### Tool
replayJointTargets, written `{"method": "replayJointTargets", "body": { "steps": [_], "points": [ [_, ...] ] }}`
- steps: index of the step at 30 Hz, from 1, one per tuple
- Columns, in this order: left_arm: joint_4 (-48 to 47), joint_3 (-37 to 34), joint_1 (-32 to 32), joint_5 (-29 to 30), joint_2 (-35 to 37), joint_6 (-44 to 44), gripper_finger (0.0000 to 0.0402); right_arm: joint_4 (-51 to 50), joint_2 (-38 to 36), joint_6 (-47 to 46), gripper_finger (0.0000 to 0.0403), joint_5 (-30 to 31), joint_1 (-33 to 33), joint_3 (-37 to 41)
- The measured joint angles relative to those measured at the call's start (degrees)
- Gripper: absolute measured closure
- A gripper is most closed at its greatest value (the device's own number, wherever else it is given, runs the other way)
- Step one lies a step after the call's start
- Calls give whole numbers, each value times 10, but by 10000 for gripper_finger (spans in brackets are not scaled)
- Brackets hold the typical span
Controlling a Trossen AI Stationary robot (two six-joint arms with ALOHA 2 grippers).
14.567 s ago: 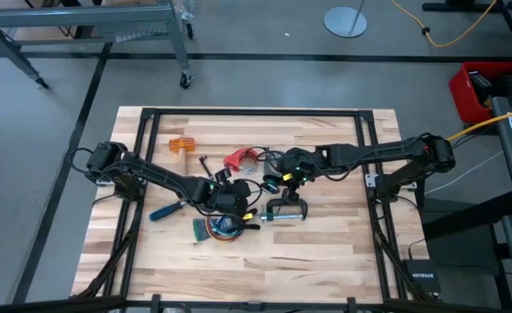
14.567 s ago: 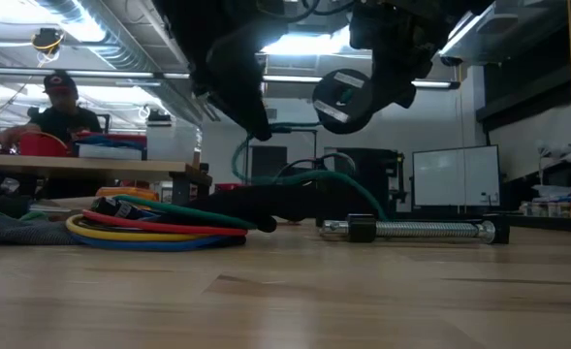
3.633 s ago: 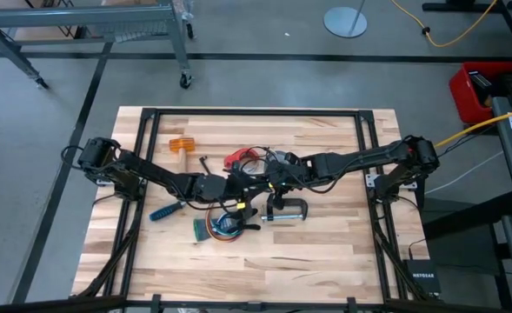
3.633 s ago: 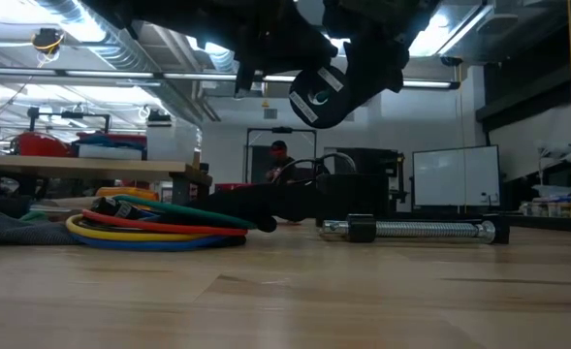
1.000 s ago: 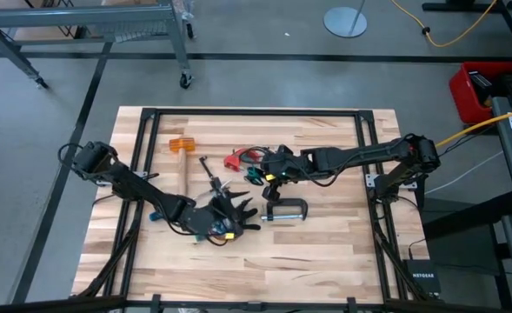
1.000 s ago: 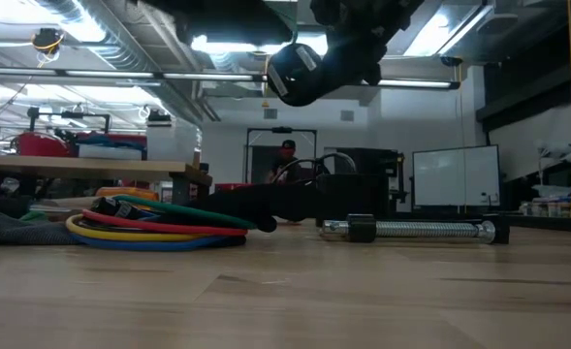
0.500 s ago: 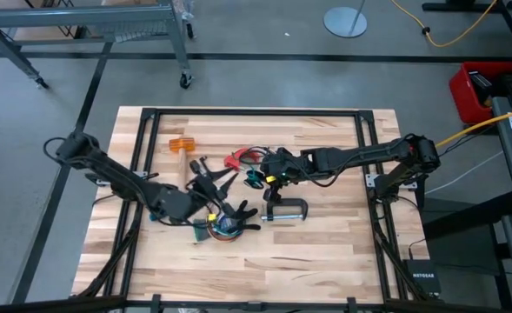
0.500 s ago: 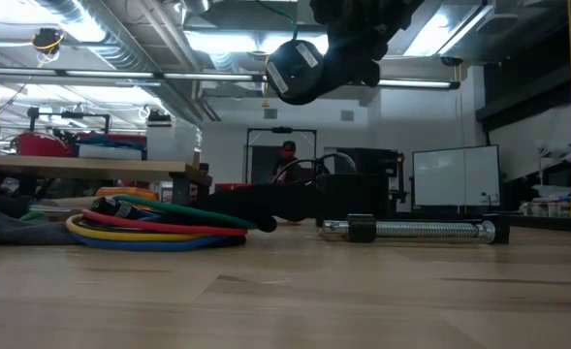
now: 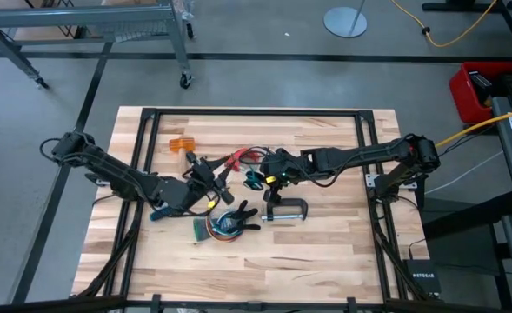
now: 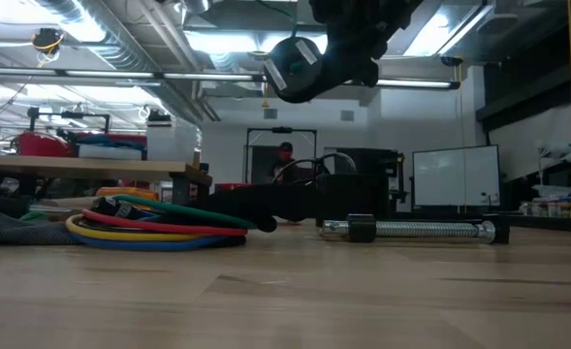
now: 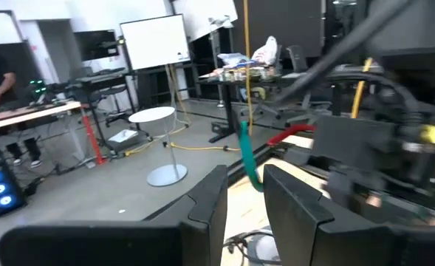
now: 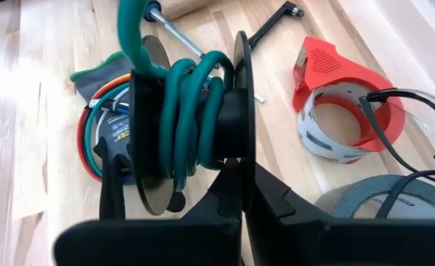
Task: Coil cords
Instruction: Coil the blue wire onto the spool
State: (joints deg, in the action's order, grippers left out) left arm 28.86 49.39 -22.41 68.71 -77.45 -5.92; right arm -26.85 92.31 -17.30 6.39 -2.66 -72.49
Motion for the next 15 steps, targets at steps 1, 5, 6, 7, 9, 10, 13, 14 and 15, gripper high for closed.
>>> {"method": "replayJointTargets", "body": {
  "steps": [1, 5, 6, 7, 9, 10, 13, 14, 15],
  "points": [
    [0, 0, 3, 0, 0, 2, 320, 0, 0, 0, 400, 0, 0, 0],
    [0, 0, 12, 0, 0, 13, 320, 1, 0, 1, 400, 0, 0, 0],
    [0, 0, 14, -1, 0, 15, 320, 1, 0, 1, 400, 0, 0, 0],
    [0, 0, 15, -1, 0, 14, 320, 2, 0, 1, 400, 0, 0, 0],
    [0, 0, 19, -2, 0, 14, 320, 2, 0, 1, 400, 0, 0, 0],
    [0, 0, 20, -9, 0, 16, 320, 2, 0, 1, 400, 0, 0, 0],
    [0, 0, 27, -49, 0, 20, 320, 2, 0, 1, 400, 0, 0, 0],
    [0, 0, 30, -62, 0, 24, 320, 2, 0, 1, 400, 0, 0, 0],
    [0, 0, 33, -70, 0, 27, 320, 2, 0, 1, 400, 0, 0, 0]
  ]
}}
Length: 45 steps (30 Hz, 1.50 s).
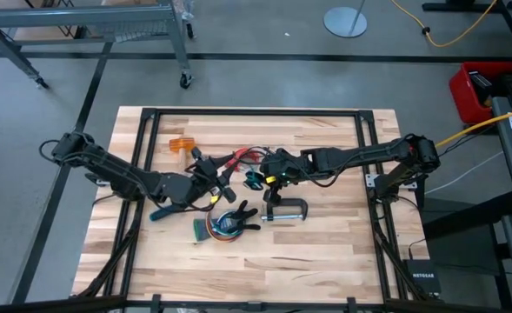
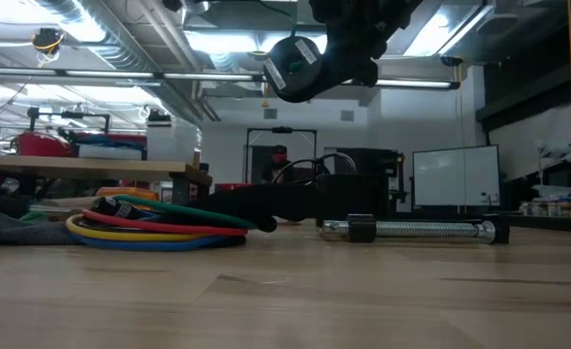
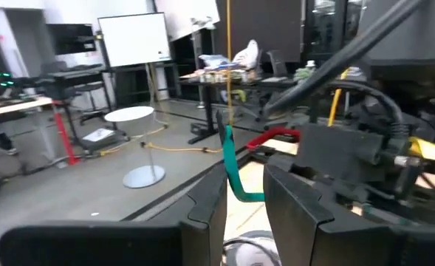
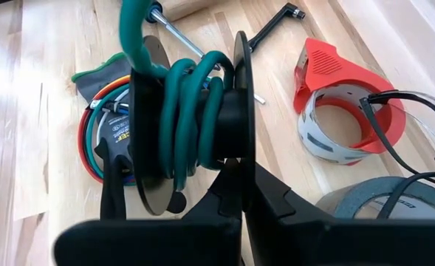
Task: Coil cords
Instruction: Coil the blue wire onto the spool
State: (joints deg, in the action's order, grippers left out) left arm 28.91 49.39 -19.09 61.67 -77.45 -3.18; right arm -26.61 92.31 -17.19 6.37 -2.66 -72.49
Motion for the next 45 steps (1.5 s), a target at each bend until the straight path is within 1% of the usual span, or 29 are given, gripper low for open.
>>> {"method": "replayJointTargets", "body": {
  "steps": [5, 7, 9, 11, 15, 18, 24, 30, 35, 39, 45],
  "points": [
    [-1, 0, 11, -12, 0, 9, 327, 0, 0, 0, 400, 0, 0, 0],
    [-6, 0, 10, -12, 0, 11, 347, 0, 0, 0, 400, 0, 0, 0],
    [-14, 0, 6, -12, 0, 11, 376, 0, 0, 0, 400, 1, 0, 0],
    [-18, 0, 0, -13, 0, 13, 392, 0, 0, 0, 400, 11, 0, 0],
    [-21, 0, -13, -12, 0, 14, 393, 10, 0, -11, 400, 42, 1, 0],
    [-28, 0, -20, -21, 0, 25, 396, 41, 0, -19, 400, 58, 1, 1],
    [-30, 0, -23, -90, 0, 60, 398, 119, 0, -19, 400, 61, 1, 1],
    [-35, 0, -23, -149, -9, 94, 400, 170, 0, -20, 400, 67, 12, 1],
    [-65, 0, -31, -165, -29, 127, 400, 184, 0, -21, 400, 66, 29, 1],
    [-108, 0, -36, -163, -47, 160, 401, 206, 0, -20, 400, 38, 45, 1],
    [-195, 0, -35, -147, -60, 215, 401, 232, 1, -20, 400, -54, 54, 1]
  ]
}}
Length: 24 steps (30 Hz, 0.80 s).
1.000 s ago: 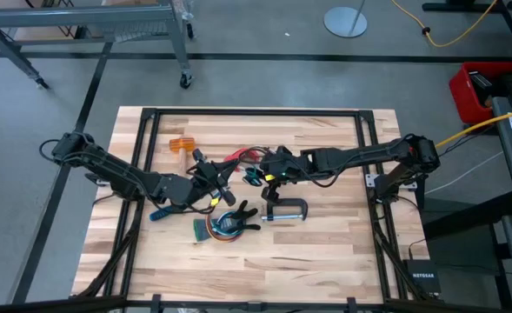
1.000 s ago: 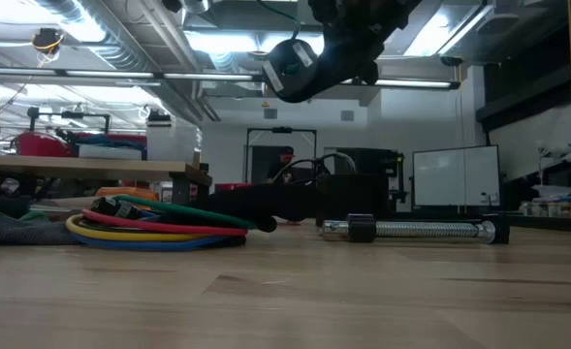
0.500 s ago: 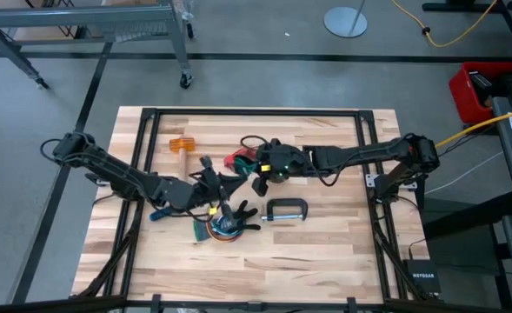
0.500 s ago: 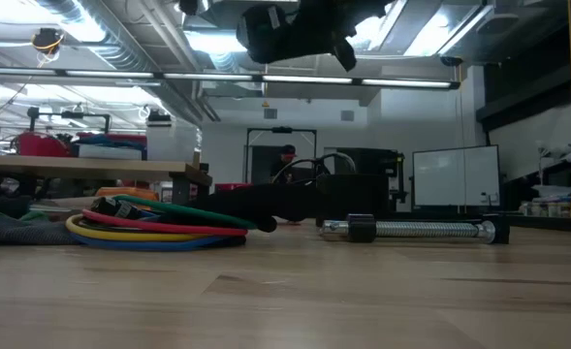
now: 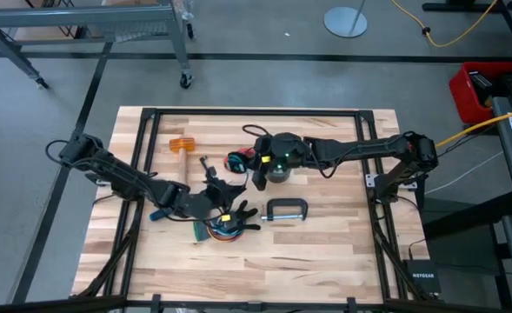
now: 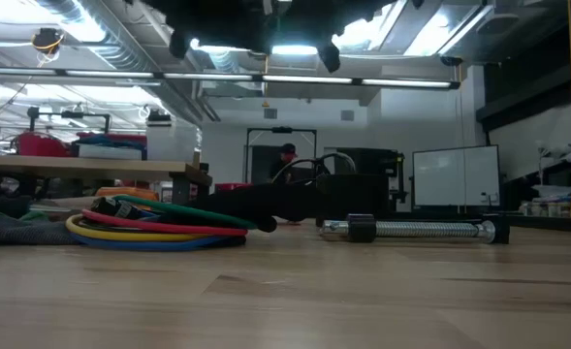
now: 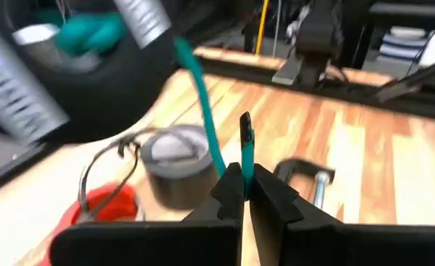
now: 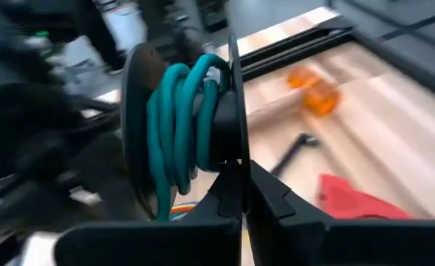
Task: Coil cords
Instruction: Coil the blue wire onto the spool
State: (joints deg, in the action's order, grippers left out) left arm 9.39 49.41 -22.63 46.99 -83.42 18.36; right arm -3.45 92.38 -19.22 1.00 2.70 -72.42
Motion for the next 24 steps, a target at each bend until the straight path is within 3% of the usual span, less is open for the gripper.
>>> {"method": "replayJointTargets", "body": {
  "steps": [11, 18, 24],
  "points": [
    [-75, 0, -52, -2, -1, 23, 402, -147, -13, 32, 400, -184, 0, 0],
    [-67, 0, -61, -2, 0, 8, 401, -238, -14, 102, 400, -207, -10, -1],
    [-53, 0, -57, -12, 0, 5, 401, -246, -14, 177, 400, -216, -41, -2]
  ]
}}
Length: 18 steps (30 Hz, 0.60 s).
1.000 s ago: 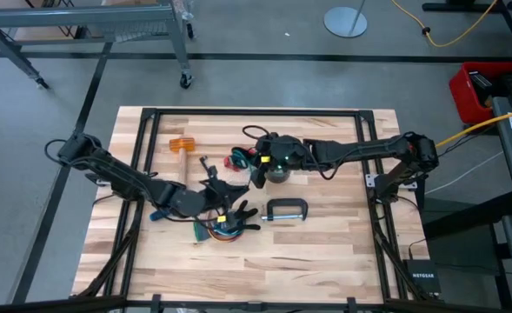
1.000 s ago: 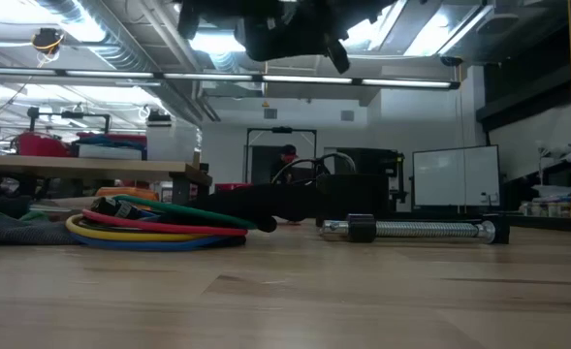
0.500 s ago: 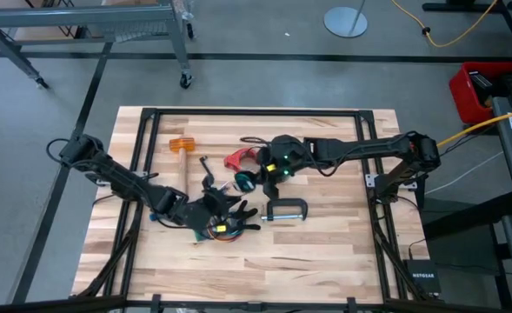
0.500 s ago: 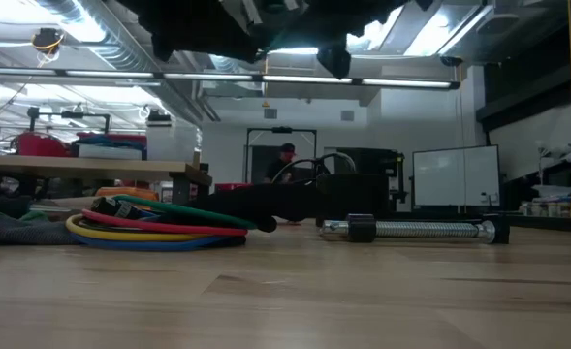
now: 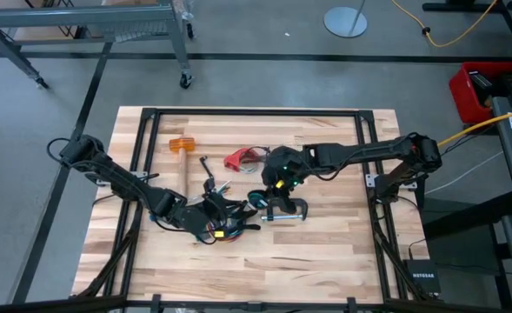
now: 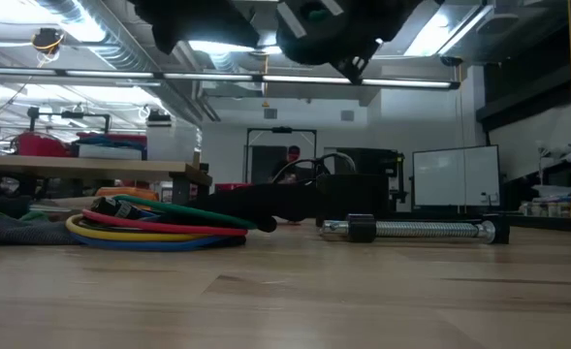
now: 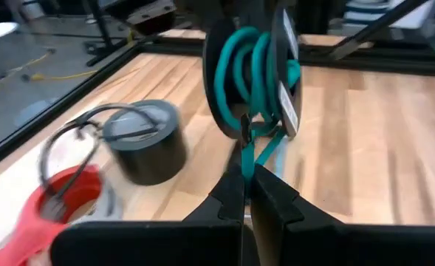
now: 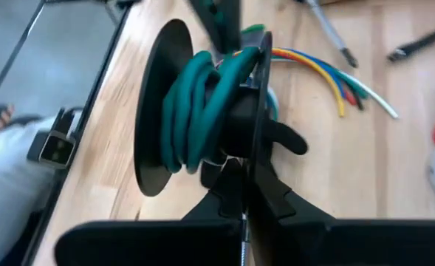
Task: Coil cords
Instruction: Coil the blue wire onto the spool
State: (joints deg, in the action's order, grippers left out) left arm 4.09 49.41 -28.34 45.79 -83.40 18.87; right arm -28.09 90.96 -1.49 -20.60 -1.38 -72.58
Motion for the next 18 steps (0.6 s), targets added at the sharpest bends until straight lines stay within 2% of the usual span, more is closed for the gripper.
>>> {"method": "replayJointTargets", "body": {
  "steps": [8, 13, 18],
  "points": [
    [90, 0, -2, -54, 0, -72, 401, -9, -1, 22, 400, 2, -28, 0],
    [119, -1, 7, -92, 0, -74, 401, -7, -1, 29, 400, 11, -49, 0],
    [144, -1, 21, -137, 0, -65, 401, -7, 1, 52, 400, 46, -70, 0]
  ]
}}
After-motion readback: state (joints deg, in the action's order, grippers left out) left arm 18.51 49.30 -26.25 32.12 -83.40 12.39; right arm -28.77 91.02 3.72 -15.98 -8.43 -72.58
